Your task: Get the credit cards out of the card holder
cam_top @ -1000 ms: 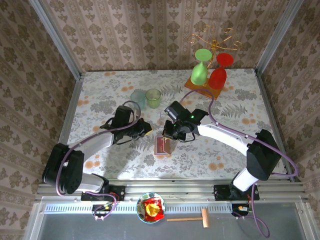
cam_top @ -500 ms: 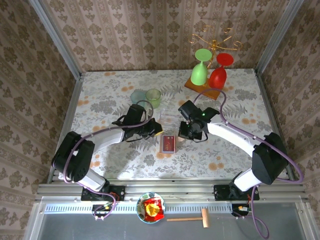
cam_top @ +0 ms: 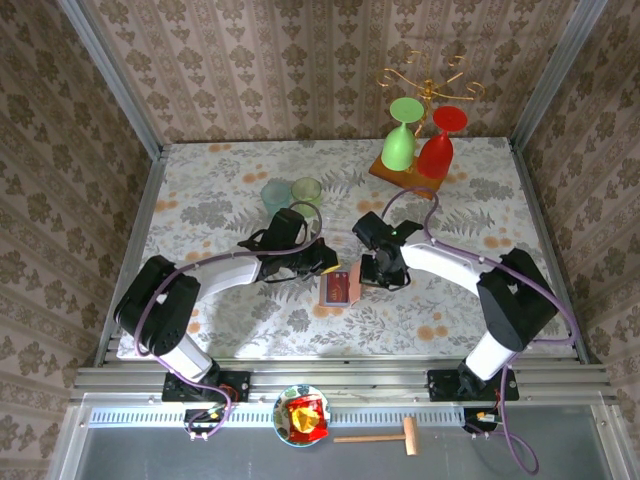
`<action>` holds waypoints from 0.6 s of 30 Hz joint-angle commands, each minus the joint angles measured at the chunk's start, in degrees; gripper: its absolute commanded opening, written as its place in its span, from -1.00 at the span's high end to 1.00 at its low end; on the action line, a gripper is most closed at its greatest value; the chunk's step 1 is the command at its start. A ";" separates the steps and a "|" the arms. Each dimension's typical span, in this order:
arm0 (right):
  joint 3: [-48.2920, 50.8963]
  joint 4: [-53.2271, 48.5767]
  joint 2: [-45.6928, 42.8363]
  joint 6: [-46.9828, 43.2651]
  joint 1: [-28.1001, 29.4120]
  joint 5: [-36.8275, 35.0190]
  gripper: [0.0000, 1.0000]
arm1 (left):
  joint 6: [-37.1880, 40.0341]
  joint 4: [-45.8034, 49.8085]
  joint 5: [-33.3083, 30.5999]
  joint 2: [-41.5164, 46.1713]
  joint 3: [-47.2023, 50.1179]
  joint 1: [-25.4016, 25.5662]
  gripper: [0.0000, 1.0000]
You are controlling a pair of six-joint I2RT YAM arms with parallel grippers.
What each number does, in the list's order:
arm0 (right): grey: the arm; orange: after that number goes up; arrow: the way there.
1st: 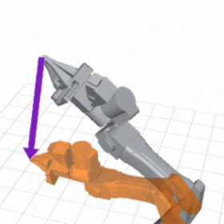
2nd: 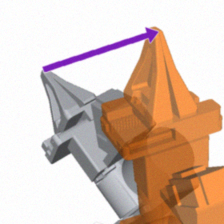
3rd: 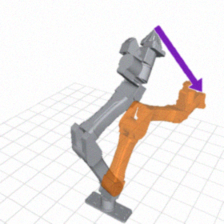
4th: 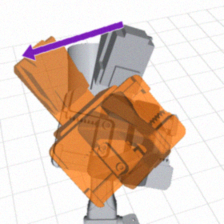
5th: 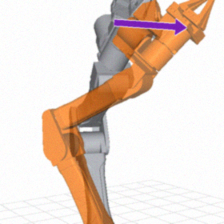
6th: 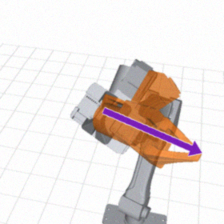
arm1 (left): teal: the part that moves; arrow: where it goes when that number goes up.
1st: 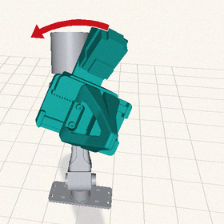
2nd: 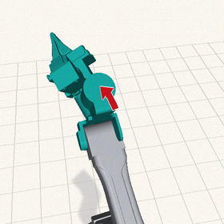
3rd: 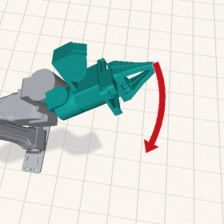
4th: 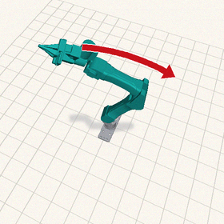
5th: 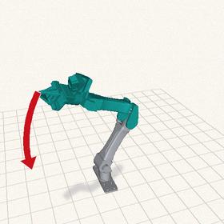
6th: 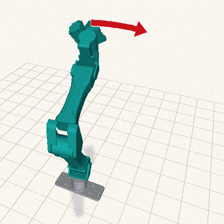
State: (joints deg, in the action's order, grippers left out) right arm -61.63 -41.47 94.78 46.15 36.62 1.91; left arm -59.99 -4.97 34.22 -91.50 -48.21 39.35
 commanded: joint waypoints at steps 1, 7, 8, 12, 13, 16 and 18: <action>0.83 3.67 1.88 -0.40 0.11 1.45 1.00 | -0.49 -0.75 -0.54 0.43 -0.89 0.20 0.88; -0.12 6.00 3.94 -1.15 2.17 4.20 1.00 | -0.25 -0.37 -0.34 0.82 -0.42 0.20 0.88; -0.16 5.74 4.04 -1.28 2.37 4.15 1.00 | -0.22 -0.53 -0.06 0.63 -0.61 0.28 0.88; 0.02 1.53 3.75 -1.83 2.06 -0.83 1.00 | 0.24 -0.29 0.50 -0.26 -1.44 0.93 0.88; -0.03 0.29 3.45 -2.15 1.74 -2.27 1.00 | 0.23 -0.19 0.41 -0.61 -1.47 1.08 0.88; 0.44 -1.62 2.32 -3.06 0.63 -4.89 1.00 | 0.54 -0.54 0.91 -2.23 -1.79 1.31 0.88; 0.80 -1.31 1.43 -3.66 -0.25 -5.21 1.00 | 0.66 -0.96 1.44 -3.59 -2.21 1.34 0.88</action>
State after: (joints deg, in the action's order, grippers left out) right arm -61.19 -39.62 98.17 43.99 37.47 0.89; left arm -59.96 -5.26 34.46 -93.14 -48.80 40.38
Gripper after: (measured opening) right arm 0.044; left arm 0.063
